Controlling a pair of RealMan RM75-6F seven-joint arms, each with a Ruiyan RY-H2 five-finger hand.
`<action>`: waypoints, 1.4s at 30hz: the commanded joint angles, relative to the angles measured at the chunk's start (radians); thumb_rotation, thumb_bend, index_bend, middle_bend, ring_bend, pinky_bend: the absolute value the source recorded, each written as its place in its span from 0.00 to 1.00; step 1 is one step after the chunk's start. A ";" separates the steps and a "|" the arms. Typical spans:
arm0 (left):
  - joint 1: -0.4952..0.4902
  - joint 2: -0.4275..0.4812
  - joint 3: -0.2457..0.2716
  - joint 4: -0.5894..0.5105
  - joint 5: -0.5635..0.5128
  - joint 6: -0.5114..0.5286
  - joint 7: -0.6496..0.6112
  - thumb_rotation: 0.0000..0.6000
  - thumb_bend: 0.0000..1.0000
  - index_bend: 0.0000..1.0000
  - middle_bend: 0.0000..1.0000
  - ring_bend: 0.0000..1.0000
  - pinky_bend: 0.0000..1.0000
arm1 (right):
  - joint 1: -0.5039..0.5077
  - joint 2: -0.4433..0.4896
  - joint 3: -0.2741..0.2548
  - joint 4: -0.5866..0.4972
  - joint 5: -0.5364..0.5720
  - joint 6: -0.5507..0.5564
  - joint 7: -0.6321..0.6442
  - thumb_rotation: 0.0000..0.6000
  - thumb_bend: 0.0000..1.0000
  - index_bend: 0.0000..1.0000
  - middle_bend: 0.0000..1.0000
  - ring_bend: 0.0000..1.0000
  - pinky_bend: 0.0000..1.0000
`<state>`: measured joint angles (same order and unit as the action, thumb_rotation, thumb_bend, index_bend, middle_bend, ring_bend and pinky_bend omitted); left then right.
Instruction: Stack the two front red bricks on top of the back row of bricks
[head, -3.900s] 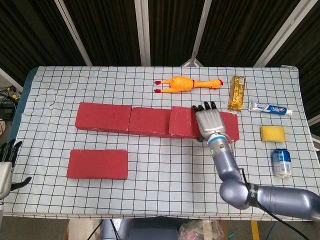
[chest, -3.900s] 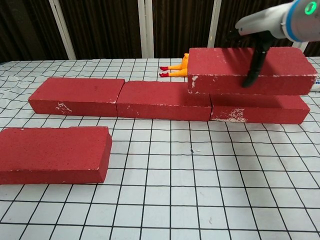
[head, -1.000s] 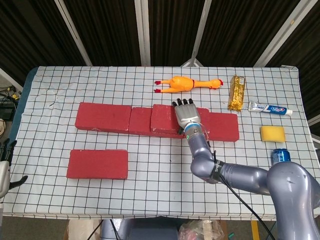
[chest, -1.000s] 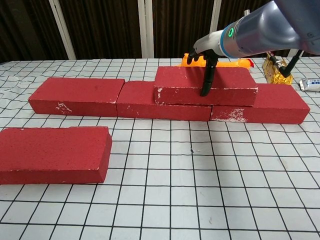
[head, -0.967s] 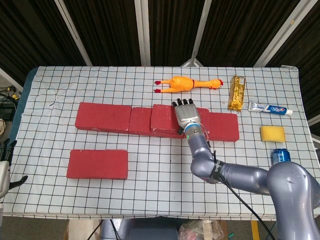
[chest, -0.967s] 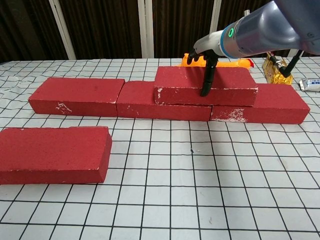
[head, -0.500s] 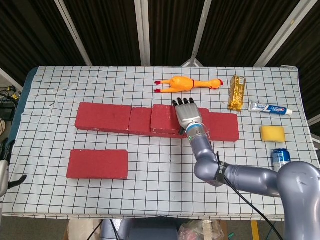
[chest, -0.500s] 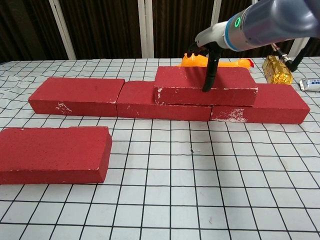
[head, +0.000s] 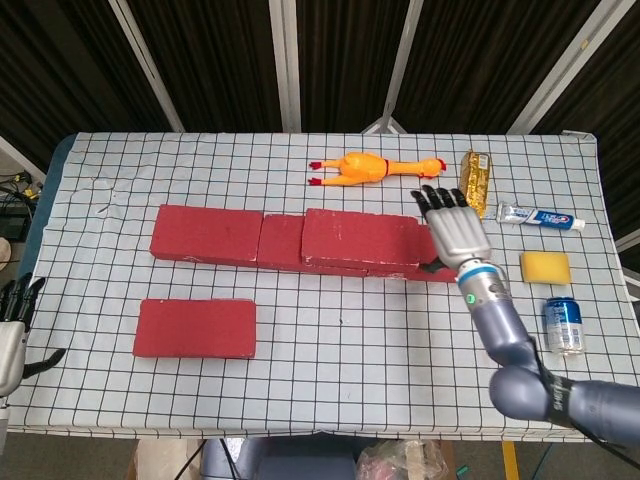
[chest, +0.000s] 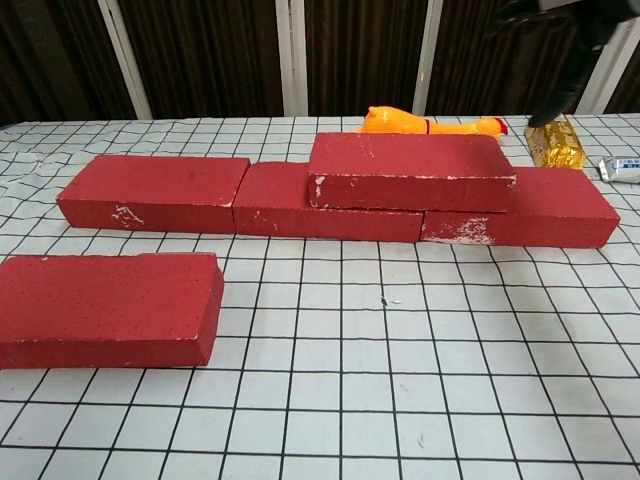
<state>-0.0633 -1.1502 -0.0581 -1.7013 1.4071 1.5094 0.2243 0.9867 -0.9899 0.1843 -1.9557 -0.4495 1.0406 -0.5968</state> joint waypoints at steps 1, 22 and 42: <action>-0.010 0.001 0.012 -0.001 0.018 -0.023 -0.029 1.00 0.00 0.07 0.00 0.00 0.12 | -0.212 0.151 -0.082 -0.080 -0.267 0.055 0.199 1.00 0.16 0.05 0.00 0.00 0.00; -0.162 0.017 -0.020 -0.178 -0.110 -0.254 0.171 1.00 0.00 0.03 0.00 0.00 0.06 | -0.763 0.012 -0.273 0.155 -0.945 0.415 0.684 1.00 0.16 0.05 0.00 0.00 0.00; -0.364 -0.066 -0.018 -0.252 -0.397 -0.442 0.413 1.00 0.00 0.02 0.00 0.00 0.05 | -0.823 -0.031 -0.242 0.217 -0.983 0.380 0.693 1.00 0.16 0.05 0.00 0.00 0.00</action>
<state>-0.4206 -1.2089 -0.0781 -1.9569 1.0174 1.0710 0.6326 0.1649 -1.0191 -0.0597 -1.7402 -1.4302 1.4204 0.0954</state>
